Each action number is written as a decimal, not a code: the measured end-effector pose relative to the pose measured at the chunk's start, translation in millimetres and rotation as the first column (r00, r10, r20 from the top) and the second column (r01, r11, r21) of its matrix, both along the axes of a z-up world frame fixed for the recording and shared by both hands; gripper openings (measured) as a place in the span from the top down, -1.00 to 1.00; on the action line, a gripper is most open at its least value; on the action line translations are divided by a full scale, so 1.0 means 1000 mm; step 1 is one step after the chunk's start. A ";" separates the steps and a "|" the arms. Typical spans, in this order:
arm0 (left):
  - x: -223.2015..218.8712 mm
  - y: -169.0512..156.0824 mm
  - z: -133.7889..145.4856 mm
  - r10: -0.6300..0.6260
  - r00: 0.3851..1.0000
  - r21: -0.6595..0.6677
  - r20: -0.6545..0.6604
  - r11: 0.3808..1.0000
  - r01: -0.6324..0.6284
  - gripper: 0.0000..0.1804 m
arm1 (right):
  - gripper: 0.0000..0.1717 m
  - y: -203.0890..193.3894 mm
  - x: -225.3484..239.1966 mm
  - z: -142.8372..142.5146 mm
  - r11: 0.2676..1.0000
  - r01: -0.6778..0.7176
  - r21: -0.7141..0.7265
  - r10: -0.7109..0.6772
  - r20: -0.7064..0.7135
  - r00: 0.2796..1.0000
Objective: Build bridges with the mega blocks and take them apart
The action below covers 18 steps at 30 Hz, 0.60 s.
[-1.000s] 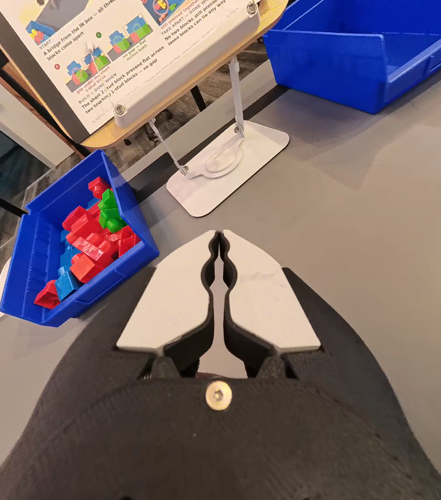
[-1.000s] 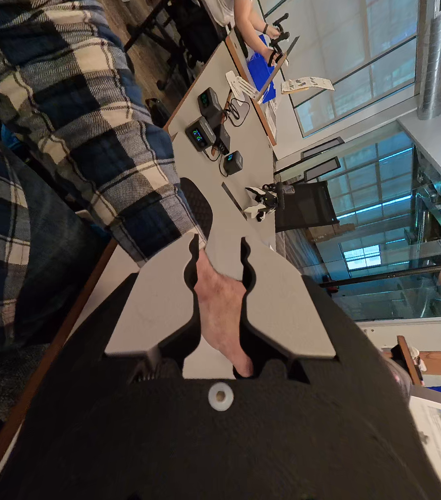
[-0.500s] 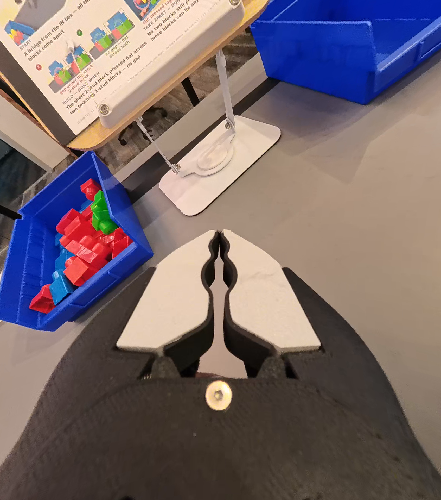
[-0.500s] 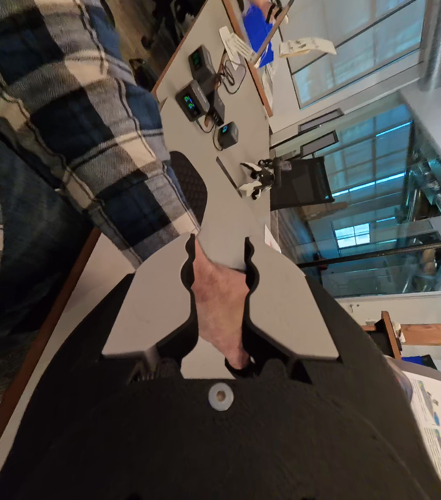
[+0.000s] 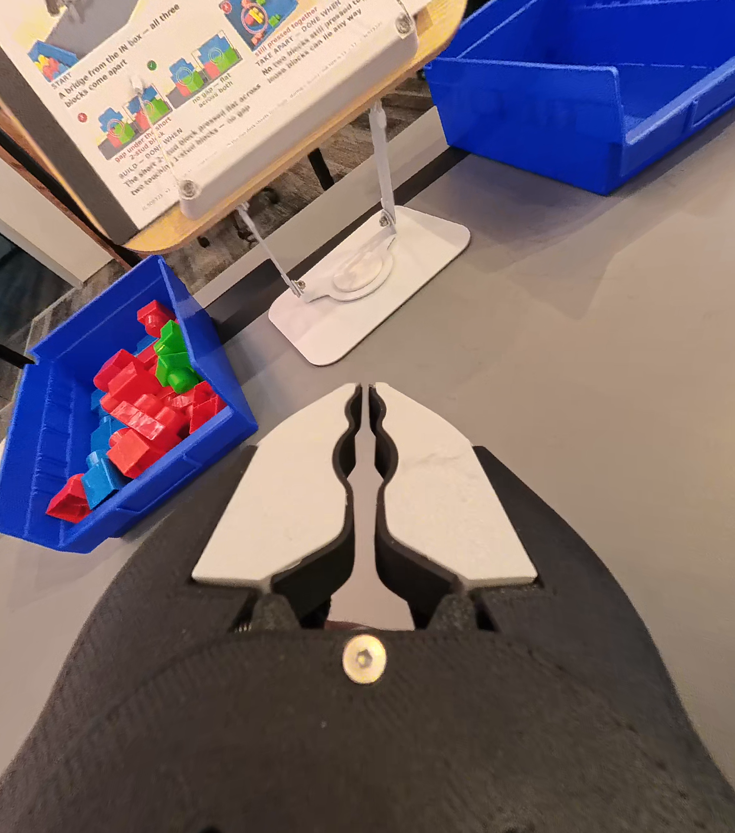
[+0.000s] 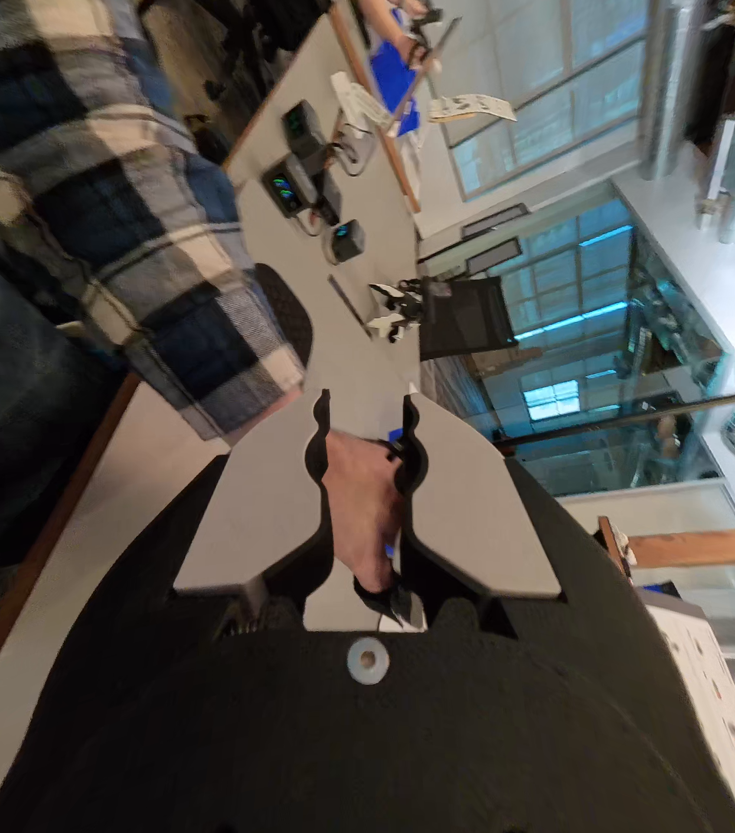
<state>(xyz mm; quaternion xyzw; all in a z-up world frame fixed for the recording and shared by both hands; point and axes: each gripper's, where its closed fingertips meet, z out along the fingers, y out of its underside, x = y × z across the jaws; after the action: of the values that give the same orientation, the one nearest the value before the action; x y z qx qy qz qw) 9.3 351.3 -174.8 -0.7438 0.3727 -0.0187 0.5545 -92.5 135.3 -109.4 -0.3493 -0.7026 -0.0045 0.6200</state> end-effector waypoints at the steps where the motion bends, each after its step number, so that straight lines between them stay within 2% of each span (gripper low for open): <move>1: -0.002 0.002 0.003 0.004 1.000 0.009 0.010 1.000 -0.004 0.95 | 0.64 0.005 0.005 0.007 1.000 0.014 -0.005 -0.014 -0.037 0.999; 5: -0.021 0.011 0.026 0.017 0.994 0.030 0.106 0.999 -0.021 0.89 | 0.65 0.046 0.045 0.030 0.989 0.121 -0.087 -0.137 -0.209 0.968; 7: -0.026 0.008 0.047 -0.055 0.976 0.049 0.210 0.998 0.045 0.86 | 0.76 0.074 0.074 0.037 0.966 0.203 -0.158 -0.241 -0.286 0.928; 8: -0.034 0.009 0.060 -0.063 0.963 0.064 0.261 0.997 0.048 0.84 | 0.82 0.093 0.092 0.039 0.942 0.275 -0.192 -0.325 -0.318 0.891; 9: -0.034 0.004 0.075 -0.128 0.943 0.097 0.307 0.990 0.103 0.85 | 0.82 0.111 0.109 0.034 0.906 0.348 -0.240 -0.411 -0.306 0.859; 11: -0.036 -0.012 0.108 -0.250 0.908 0.199 0.338 0.961 0.190 0.94 | 0.83 0.142 0.140 0.011 0.804 0.486 -0.341 -0.569 -0.206 0.796; 13: -0.029 -0.039 0.140 -0.398 0.866 0.317 0.303 0.899 0.303 0.98 | 0.91 0.163 0.168 -0.003 0.720 0.597 -0.354 -0.677 -0.164 0.718; 15: -0.018 -0.073 0.167 -0.525 0.821 0.441 0.223 0.806 0.395 1.00 | 0.93 0.175 0.185 -0.018 0.647 0.653 -0.394 -0.738 -0.108 0.666; 18: 0.009 -0.133 0.189 -0.670 0.738 0.530 0.083 0.657 0.536 1.00 | 0.95 0.184 0.199 -0.038 0.558 0.706 -0.437 -0.791 -0.022 0.611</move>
<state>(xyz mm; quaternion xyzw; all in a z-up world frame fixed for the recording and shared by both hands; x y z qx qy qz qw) 18.7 218.7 13.9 -0.4068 0.5134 -0.2135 0.7248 107.0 319.4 -147.0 -0.7285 -0.3995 -0.0928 0.5487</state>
